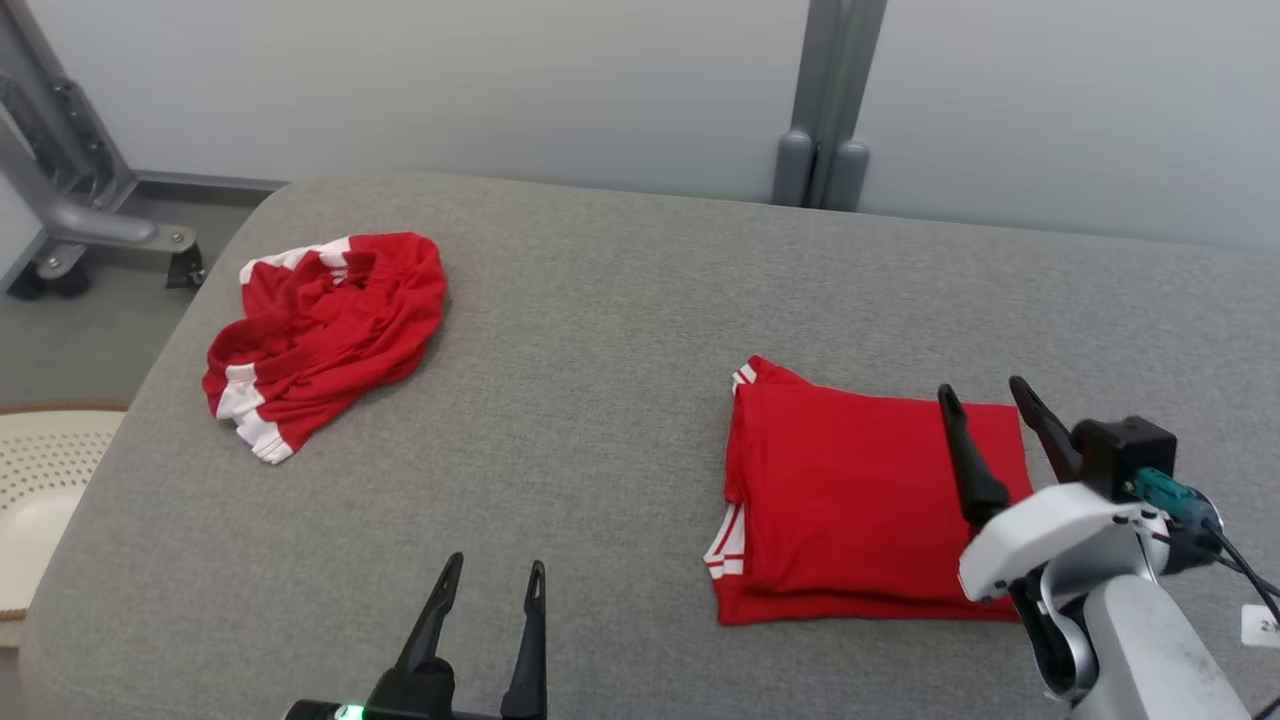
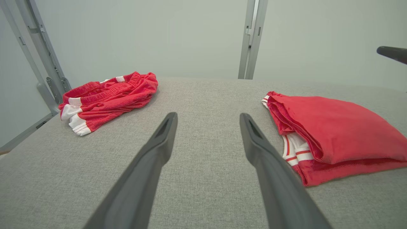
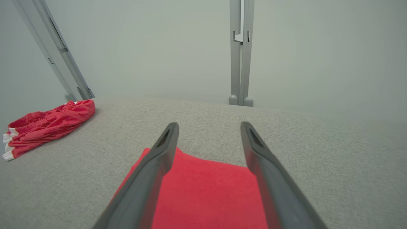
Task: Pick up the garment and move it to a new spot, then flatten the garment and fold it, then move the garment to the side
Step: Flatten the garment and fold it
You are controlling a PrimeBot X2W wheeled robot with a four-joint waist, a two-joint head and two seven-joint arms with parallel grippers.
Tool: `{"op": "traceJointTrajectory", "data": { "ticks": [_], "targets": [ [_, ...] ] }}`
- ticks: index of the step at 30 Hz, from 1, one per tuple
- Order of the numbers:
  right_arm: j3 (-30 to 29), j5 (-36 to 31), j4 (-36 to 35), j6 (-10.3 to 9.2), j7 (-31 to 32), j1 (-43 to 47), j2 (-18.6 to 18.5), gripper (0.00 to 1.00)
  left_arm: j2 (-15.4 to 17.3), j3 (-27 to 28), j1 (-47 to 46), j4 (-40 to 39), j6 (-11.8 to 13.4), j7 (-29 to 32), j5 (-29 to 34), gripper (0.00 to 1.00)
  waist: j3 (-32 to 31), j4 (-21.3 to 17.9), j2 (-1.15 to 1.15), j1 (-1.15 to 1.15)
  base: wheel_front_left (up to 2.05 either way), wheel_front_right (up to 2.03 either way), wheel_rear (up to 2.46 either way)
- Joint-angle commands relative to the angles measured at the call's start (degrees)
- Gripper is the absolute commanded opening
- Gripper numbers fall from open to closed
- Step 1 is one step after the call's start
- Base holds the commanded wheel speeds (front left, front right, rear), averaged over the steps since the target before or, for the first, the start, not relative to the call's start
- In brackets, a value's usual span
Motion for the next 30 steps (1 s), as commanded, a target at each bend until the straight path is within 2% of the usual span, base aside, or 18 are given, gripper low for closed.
{"op": "traceJointTrajectory", "data": {
  "ticks": [1,7,10,17,30],
  "targets": [
    [-0.61,0.3,0.53,0.0,-1.36,1.68,-0.57,1.0,0.04,0.59,0.66,-0.32,0.2,0.01,-0.43,1.0,-1.06,-3.29,0.0,0.0,0.0,0.0,0.0],
    [1.73,2.43,1.58,-0.01,-7.84,6.56,-4.64,1.0,0.04,2.87,0.07,-0.9,0.3,0.01,0.12,1.0,-1.46,-7.82,0.0,0.0,0.0,0.0,0.0],
    [3.1,3.77,-1.05,-0.01,-9.15,9.07,-6.46,1.0,0.05,4.49,0.33,-1.23,0.65,0.0,-0.23,1.0,-1.94,-10.19,0.0,0.0,0.0,0.0,0.0],
    [2.56,3.8,-9.3,-0.01,-9.11,14.87,-6.2,1.0,0.05,5.65,1.66,-1.63,-0.29,0.01,0.24,1.0,-3.31,-12.62,0.0,0.0,0.0,0.0,0.0],
    [3.31,4.71,-12.31,-0.01,-9.13,19.9,-5.06,1.0,0.05,6.43,3.22,-0.61,-0.2,0.01,-0.65,1.0,-5.43,-13.29,0.0,0.0,0.0,0.0,0.0]
  ]
}}
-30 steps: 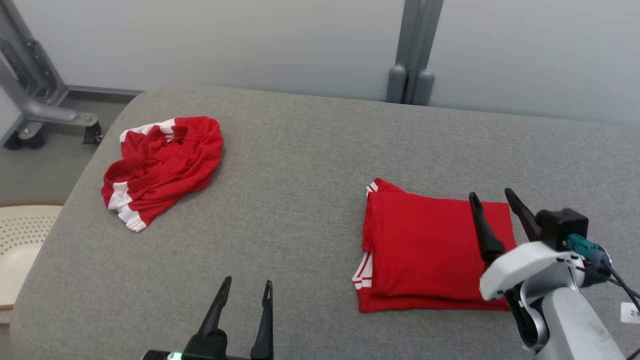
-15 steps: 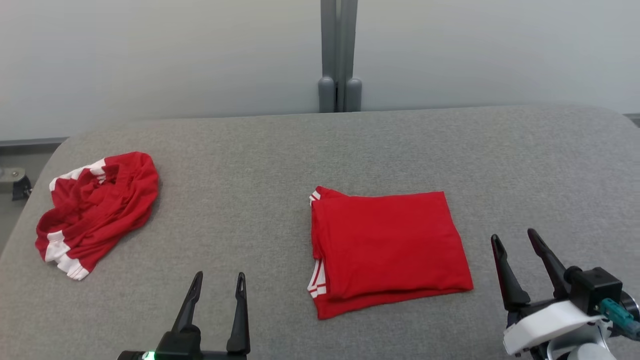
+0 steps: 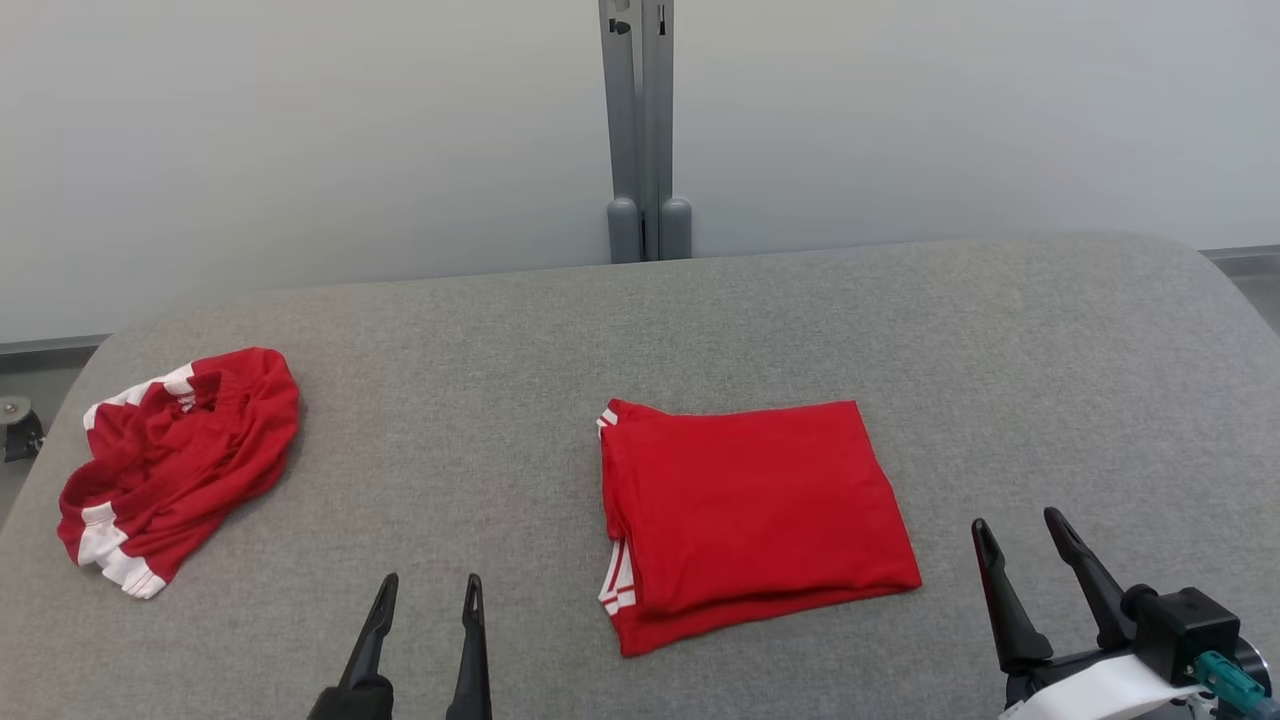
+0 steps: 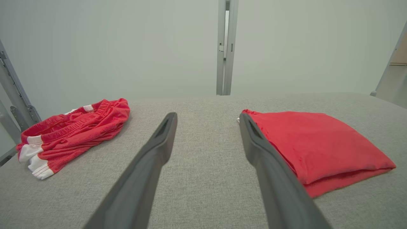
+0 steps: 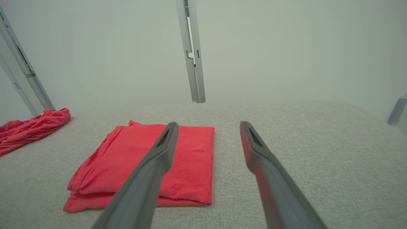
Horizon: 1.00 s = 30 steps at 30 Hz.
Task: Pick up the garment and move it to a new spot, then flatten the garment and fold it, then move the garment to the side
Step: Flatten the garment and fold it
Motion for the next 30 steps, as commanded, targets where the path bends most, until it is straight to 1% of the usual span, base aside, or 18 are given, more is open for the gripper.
{"op": "traceJointTrajectory", "data": {
  "ticks": [1,18,30],
  "targets": [
    [0.19,0.29,-0.35,-0.03,-0.19,0.84,0.15,1.0,0.07,0.19,0.78,0.17,0.22,0.01,-0.5,1.0,-0.28,0.11,0.0,0.0,0.0,0.0,0.0],
    [0.71,0.36,-0.82,-0.03,-0.19,1.5,-0.02,1.0,0.07,0.14,1.45,1.91,0.55,0.01,-0.81,1.0,-1.06,1.15,0.0,0.0,0.0,0.0,0.0],
    [1.0,0.43,-0.09,-0.03,-0.2,1.06,0.54,1.0,0.07,-0.2,1.39,2.52,0.54,0.01,-0.88,1.0,-1.88,2.2,0.0,0.0,0.0,0.0,0.0]
  ]
}}
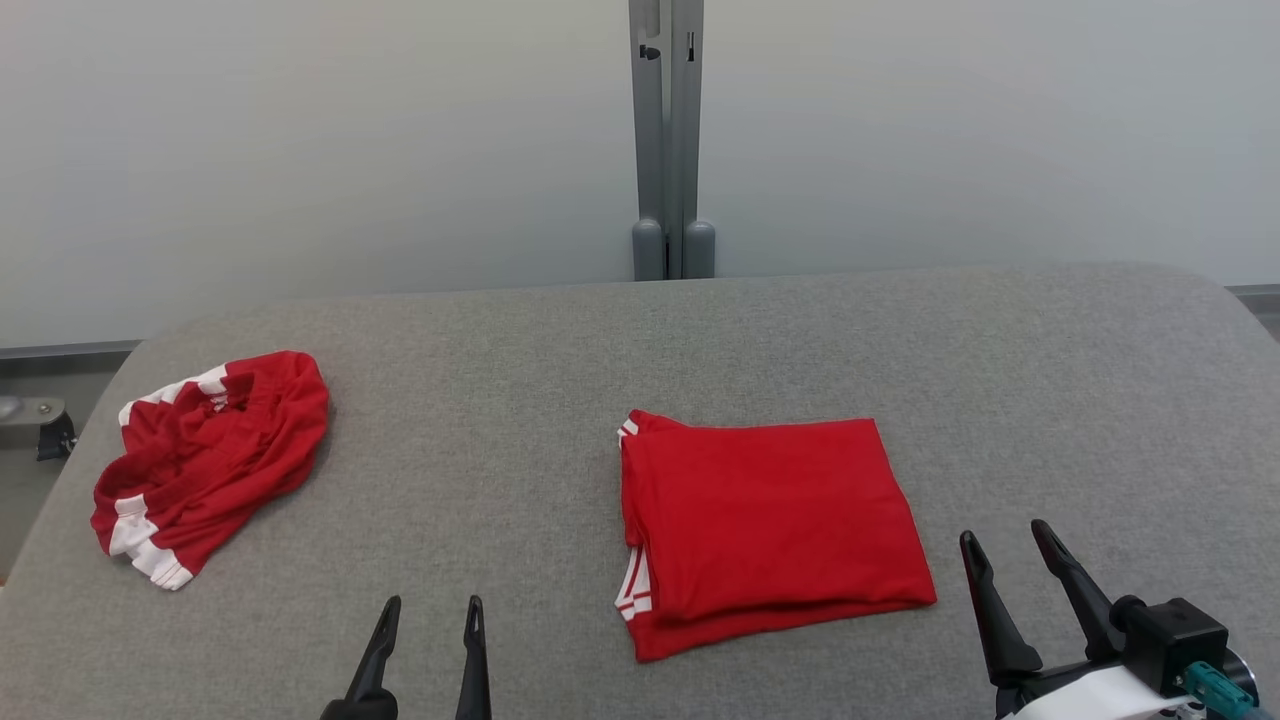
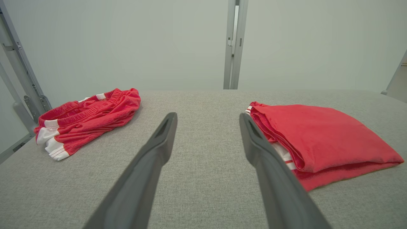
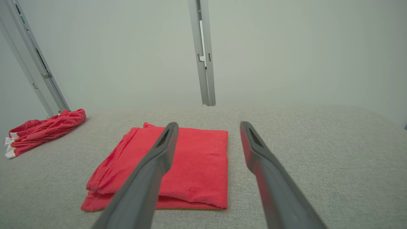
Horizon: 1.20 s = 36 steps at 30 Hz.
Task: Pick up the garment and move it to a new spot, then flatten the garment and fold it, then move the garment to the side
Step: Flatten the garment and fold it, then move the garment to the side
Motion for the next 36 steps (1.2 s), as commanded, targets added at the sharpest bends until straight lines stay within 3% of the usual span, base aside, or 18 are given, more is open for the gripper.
{"op": "traceJointTrajectory", "data": {
  "ticks": [1,27,36],
  "targets": [
    [0.06,0.22,0.19,-0.02,-0.2,0.17,0.01,1.0,0.07,0.0,0.75,0.09,0.16,0.01,-0.21,1.0,-0.13,0.21,0.0,0.0,0.0,0.0,0.0],
    [0.05,1.9,2.42,-0.02,-0.19,-0.45,-1.06,1.0,0.07,-1.16,0.33,0.55,-0.35,0.01,-0.22,1.0,1.47,3.43,0.0,0.0,0.0,0.0,0.0],
    [1.78,10.66,9.2,-0.02,-0.19,-5.33,-3.77,1.0,0.08,-3.1,-1.11,0.84,-0.55,0.01,-0.61,1.0,4.51,5.11,0.0,0.0,0.0,0.0,0.0]
  ]
}}
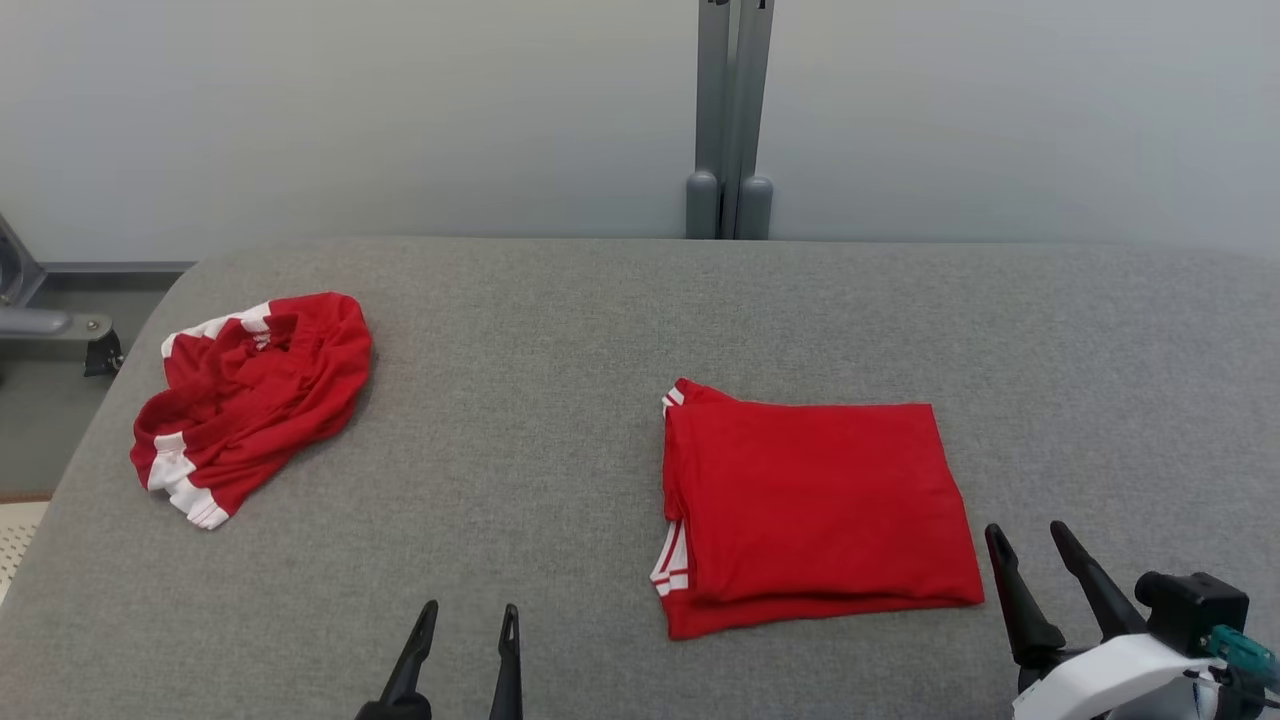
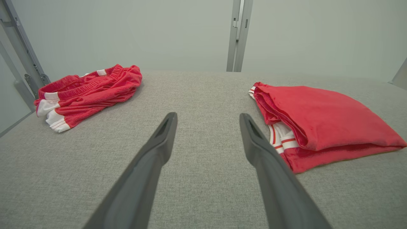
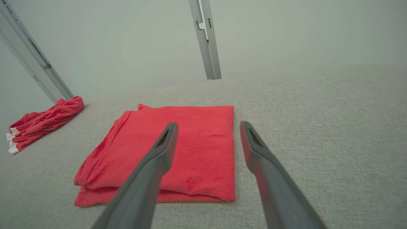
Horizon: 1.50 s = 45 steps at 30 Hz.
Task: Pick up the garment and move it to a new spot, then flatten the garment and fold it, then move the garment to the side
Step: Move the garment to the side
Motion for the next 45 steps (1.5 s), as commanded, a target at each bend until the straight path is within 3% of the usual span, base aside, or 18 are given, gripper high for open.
{"op": "traceJointTrajectory", "data": {
  "ticks": [1,11,17,22,25,35,45],
  "targets": [
    [1.03,2.05,1.7,-0.02,0.05,-1.85,-1.3,1.0,0.09,-0.32,-1.22,0.21,-0.23,0.01,-0.11,1.0,1.4,0.84,0.0,0.0,0.0,0.0,0.0],
    [7.14,15.98,10.24,-0.01,12.86,-14.33,-9.74,1.0,0.09,-2.51,-4.87,0.01,-0.87,0.01,-1.23,1.0,8.27,2.0,0.0,0.0,0.0,0.0,0.0],
    [10.15,20.44,14.13,0.0,17.28,-19.71,-11.81,1.0,0.09,-4.26,-7.87,-0.47,-0.05,0.01,-0.87,1.0,11.96,2.42,0.0,0.0,0.0,0.0,0.0],
    [13.74,22.43,16.6,-0.01,19.96,-22.57,-11.44,1.0,0.09,-5.13,-9.73,-0.64,0.48,0.01,-0.47,1.0,14.11,2.42,0.0,0.0,0.0,0.0,0.0],
    [15.84,23.24,16.6,0.0,20.23,-23.5,-11.79,0.0,0.09,-5.28,-10.53,-0.83,0.65,0.01,-0.26,1.0,15.24,2.1,0.0,0.0,0.0,0.0,0.0],
    [15.85,18.82,18.47,-0.06,14.26,-31.81,-20.36,0.0,0.1,-5.87,-14.52,-6.06,-0.05,0.01,1.95,1.0,23.41,-1.42,0.0,0.0,0.0,0.0,0.0],
    [9.23,13.91,21.2,-0.06,12.12,-43.89,-29.91,0.0,0.79,-5.73,-20.22,-14.32,-2.08,0.03,6.3,1.0,35.66,-6.32,0.0,0.0,0.0,0.0,0.0]
  ]
}}
